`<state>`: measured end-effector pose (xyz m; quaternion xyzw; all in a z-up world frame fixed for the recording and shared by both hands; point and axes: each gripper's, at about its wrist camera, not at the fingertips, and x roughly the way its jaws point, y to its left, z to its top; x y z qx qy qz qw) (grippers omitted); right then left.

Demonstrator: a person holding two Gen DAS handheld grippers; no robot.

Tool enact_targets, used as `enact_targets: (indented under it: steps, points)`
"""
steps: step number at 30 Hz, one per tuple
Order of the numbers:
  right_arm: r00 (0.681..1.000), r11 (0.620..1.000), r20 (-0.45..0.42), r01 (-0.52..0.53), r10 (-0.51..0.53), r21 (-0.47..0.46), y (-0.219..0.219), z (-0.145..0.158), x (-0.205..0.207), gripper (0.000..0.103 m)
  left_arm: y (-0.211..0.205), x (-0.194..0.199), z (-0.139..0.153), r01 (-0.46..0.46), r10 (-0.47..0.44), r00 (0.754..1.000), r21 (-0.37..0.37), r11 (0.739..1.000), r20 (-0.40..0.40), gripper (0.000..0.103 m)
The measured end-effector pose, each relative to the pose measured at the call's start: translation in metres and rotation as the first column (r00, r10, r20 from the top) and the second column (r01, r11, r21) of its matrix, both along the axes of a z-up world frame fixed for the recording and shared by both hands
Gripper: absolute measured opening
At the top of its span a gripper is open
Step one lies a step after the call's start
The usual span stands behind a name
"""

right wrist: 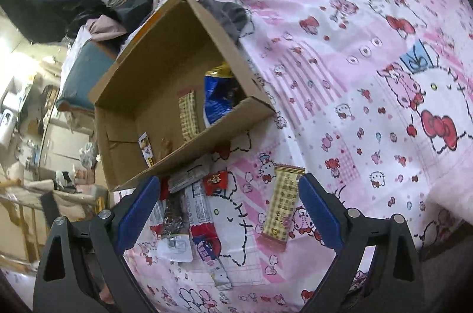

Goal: Organize snacks
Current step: 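Grasp a white packet with red end with left tool while right tool grasps another beige checkered bar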

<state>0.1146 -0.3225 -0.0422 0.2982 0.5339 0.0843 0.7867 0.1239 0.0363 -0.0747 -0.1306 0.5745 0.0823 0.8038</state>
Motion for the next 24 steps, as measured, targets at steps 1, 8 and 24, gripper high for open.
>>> enact_targets:
  steps: [1,8,24]
  points:
    - [1.0,1.0,-0.006,0.005,-0.005,0.004,-0.001,-0.001,0.0,0.097,-0.003,0.003,-0.006,0.008,-0.008,1.0,-0.004,1.0,-0.015,0.082]
    - [1.0,1.0,-0.029,0.008,-0.007,0.018,-0.003,-0.008,0.004,0.094,-0.021,0.019,-0.042,0.075,-0.076,0.991,-0.019,0.997,-0.106,0.068]
    - [0.964,0.976,-0.251,-0.133,0.088,-0.17,0.03,-0.06,0.019,0.065,-0.033,0.009,-0.054,0.113,-0.107,0.981,0.03,0.993,-0.161,0.026]
